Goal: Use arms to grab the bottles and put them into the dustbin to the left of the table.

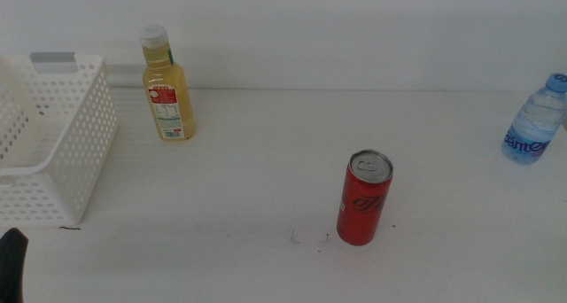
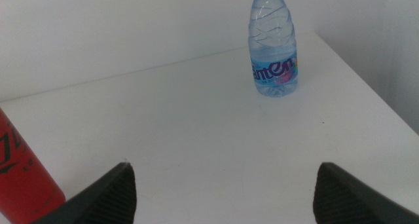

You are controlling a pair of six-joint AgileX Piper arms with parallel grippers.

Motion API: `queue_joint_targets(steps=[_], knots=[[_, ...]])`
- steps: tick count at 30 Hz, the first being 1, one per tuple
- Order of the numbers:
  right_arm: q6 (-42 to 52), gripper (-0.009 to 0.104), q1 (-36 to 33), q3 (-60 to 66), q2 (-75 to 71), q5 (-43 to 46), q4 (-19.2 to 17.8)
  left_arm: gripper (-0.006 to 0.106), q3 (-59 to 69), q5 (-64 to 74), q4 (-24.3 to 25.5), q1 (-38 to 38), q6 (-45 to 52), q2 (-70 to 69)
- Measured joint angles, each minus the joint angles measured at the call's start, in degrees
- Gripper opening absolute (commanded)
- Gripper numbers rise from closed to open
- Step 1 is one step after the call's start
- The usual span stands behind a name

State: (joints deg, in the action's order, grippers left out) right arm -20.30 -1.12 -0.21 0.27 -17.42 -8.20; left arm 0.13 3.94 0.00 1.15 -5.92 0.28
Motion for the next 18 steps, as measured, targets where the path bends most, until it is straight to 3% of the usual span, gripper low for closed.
queue_joint_targets(steps=[11, 18], knots=[[0.0, 0.09, 0.0, 0.0, 0.0, 0.0, 0.0, 0.094, 0.0, -3.94, 1.4, 0.66, 0.0, 0.62], [0.0, 0.09, 0.0, 0.0, 0.0, 0.0, 0.0, 0.094, 0.0, -24.78, 1.82, 13.93, 0.0, 20.8]])
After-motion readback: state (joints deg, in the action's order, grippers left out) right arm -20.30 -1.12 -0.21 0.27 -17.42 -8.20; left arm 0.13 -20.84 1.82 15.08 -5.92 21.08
